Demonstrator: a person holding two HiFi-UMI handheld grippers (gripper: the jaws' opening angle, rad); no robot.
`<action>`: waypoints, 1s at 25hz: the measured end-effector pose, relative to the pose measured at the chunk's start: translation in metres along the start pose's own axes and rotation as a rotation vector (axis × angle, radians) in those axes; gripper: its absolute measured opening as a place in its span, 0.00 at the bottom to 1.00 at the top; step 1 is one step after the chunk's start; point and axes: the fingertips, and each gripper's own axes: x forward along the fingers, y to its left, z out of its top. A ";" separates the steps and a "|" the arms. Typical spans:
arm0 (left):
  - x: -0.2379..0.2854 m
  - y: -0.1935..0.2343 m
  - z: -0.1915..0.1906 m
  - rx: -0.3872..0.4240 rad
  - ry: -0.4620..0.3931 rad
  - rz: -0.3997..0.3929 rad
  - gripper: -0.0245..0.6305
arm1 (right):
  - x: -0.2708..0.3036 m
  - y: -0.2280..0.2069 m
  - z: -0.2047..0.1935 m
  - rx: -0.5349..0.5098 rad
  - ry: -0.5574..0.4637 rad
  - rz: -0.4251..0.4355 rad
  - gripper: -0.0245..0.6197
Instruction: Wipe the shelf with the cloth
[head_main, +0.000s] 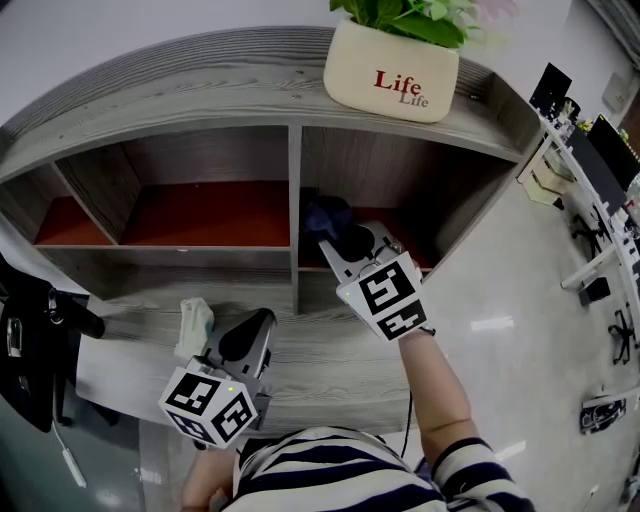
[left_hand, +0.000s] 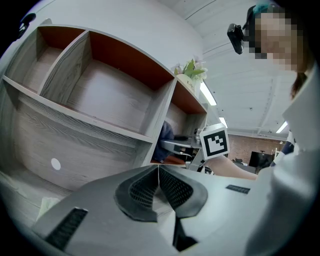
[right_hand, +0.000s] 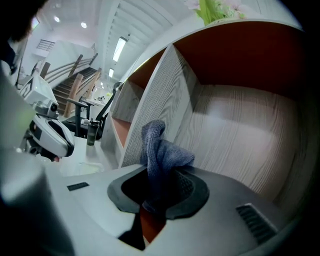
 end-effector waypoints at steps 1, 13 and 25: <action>0.000 0.000 0.000 -0.002 0.000 0.001 0.07 | 0.002 0.002 -0.003 -0.010 0.016 0.008 0.16; 0.001 -0.001 -0.001 -0.002 0.005 -0.009 0.07 | 0.008 0.016 -0.029 -0.145 0.146 0.051 0.16; 0.004 -0.002 -0.005 -0.009 0.015 -0.026 0.07 | -0.009 -0.010 -0.049 -0.230 0.225 -0.081 0.16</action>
